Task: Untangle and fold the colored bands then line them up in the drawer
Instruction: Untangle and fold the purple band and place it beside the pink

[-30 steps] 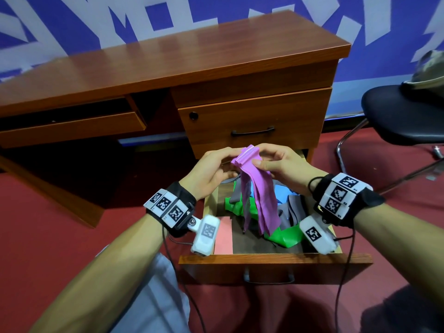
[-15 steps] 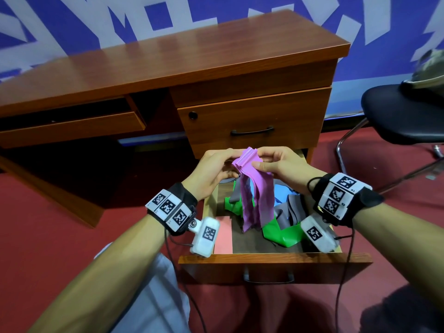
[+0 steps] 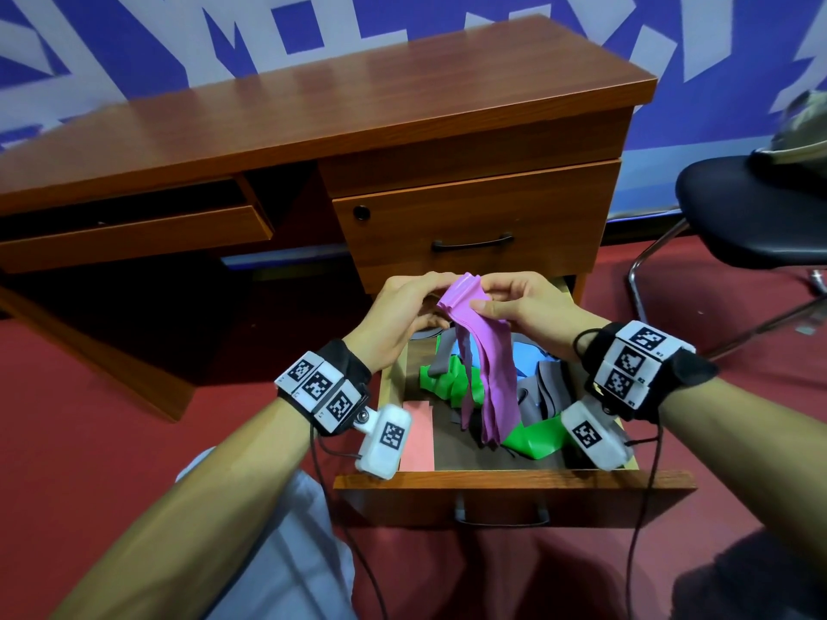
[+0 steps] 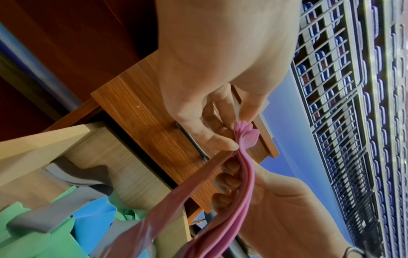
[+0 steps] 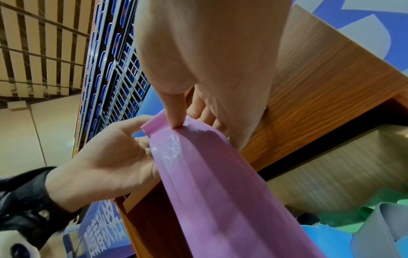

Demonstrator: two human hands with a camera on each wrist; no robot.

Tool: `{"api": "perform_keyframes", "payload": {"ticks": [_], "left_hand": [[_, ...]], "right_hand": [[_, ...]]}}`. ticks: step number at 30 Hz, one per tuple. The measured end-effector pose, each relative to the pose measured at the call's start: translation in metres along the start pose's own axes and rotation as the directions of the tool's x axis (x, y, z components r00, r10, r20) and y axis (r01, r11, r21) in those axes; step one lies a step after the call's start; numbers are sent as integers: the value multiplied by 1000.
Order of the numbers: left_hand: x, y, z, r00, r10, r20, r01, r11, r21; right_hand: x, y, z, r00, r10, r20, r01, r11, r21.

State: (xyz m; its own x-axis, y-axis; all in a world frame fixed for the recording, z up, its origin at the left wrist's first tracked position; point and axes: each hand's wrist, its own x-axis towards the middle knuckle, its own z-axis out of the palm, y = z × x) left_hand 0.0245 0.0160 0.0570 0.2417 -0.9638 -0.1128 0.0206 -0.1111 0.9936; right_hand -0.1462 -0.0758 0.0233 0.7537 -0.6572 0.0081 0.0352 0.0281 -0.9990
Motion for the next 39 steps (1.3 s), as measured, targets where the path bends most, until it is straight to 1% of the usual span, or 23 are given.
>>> {"api": "perform_keyframes", "payload": {"ticks": [2, 4, 6, 7, 8, 10, 12, 13, 14, 15, 17, 18, 21, 23, 25, 26, 28, 30, 32, 33, 35, 37, 39], "left_hand": [[-2, -2, 1, 997, 72, 11, -73, 991, 109], [-3, -6, 2, 982, 189, 10, -186, 948, 259], [-2, -11, 1, 946, 324, -10, -286, 847, 448], [-1, -13, 0, 925, 379, -7, -322, 794, 515], [-1, -13, 0, 909, 416, 5, -348, 755, 556], [0, -13, -1, 899, 438, 26, -369, 722, 586], [1, -11, -1, 897, 441, 23, -361, 703, 612], [1, -11, -2, 897, 442, 9, -353, 705, 615], [2, -11, -2, 900, 435, -13, -343, 728, 594], [1, -10, -1, 903, 427, -39, -335, 760, 557], [-1, -6, 3, 907, 411, -90, -330, 828, 454], [-3, -5, 6, 912, 395, -108, -324, 857, 400], [-4, 0, 12, 939, 322, -122, -284, 924, 254], [-4, 3, 12, 946, 302, -118, -280, 944, 177], [-2, 7, 7, 951, 296, -93, -281, 949, 145], [0, 8, 4, 957, 285, -57, -274, 950, 146], [7, 2, -3, 972, 227, 60, -234, 954, 187], [10, -9, -7, 970, 150, 190, -197, 945, 260], [7, -20, 0, 956, 94, 277, -191, 917, 351], [5, -26, 7, 955, 74, 287, -181, 912, 368], [5, -39, 24, 953, 74, 293, -170, 933, 316], [8, -54, 37, 963, 112, 245, -174, 952, 250], [14, -62, 42, 977, 101, 187, -144, 961, 236]], "right_hand": [[1, 1, 0, 1000, -1, -18, 0, 999, -34], [2, 2, 1, 999, -10, -35, 8, 998, -66], [1, 3, 4, 998, -13, -54, 9, 997, -75], [1, 3, 5, 997, -6, -73, 0, 997, -81], [1, 3, 6, 996, -1, -89, -7, 996, -85], [1, 3, 5, 996, -31, -84, 20, 992, -121], [2, 4, 5, 994, -106, -40, 92, 960, -265], [2, 3, 6, 992, -124, -13, 113, 938, -327], [2, 3, 8, 993, -119, 9, 114, 925, -362], [0, 2, 10, 995, -95, 25, 98, 926, -366], [-3, 3, 17, 996, -45, 70, 65, 946, -318], [-4, 5, 20, 996, -45, 79, 69, 941, -332], [-2, 9, 33, 994, -112, -8, 95, 880, -465], [3, 8, 38, 980, -162, -116, 89, 877, -472], [8, 1, 40, 963, -174, -205, 85, 920, -383], [11, -3, 41, 954, -183, -236, 107, 947, -303], [13, -14, 45, 934, -204, -294, 190, 979, -74], [14, -26, 47, 918, -187, -350, 253, 955, 153], [16, -33, 48, 927, -161, -339, 262, 924, 278], [16, -37, 49, 935, -150, -321, 255, 915, 314], [15, -41, 48, 950, -107, -292, 212, 911, 354], [14, -41, 47, 961, -89, -261, 191, 898, 396], [13, -43, 42, 953, -110, -283, 224, 883, 412]]}}
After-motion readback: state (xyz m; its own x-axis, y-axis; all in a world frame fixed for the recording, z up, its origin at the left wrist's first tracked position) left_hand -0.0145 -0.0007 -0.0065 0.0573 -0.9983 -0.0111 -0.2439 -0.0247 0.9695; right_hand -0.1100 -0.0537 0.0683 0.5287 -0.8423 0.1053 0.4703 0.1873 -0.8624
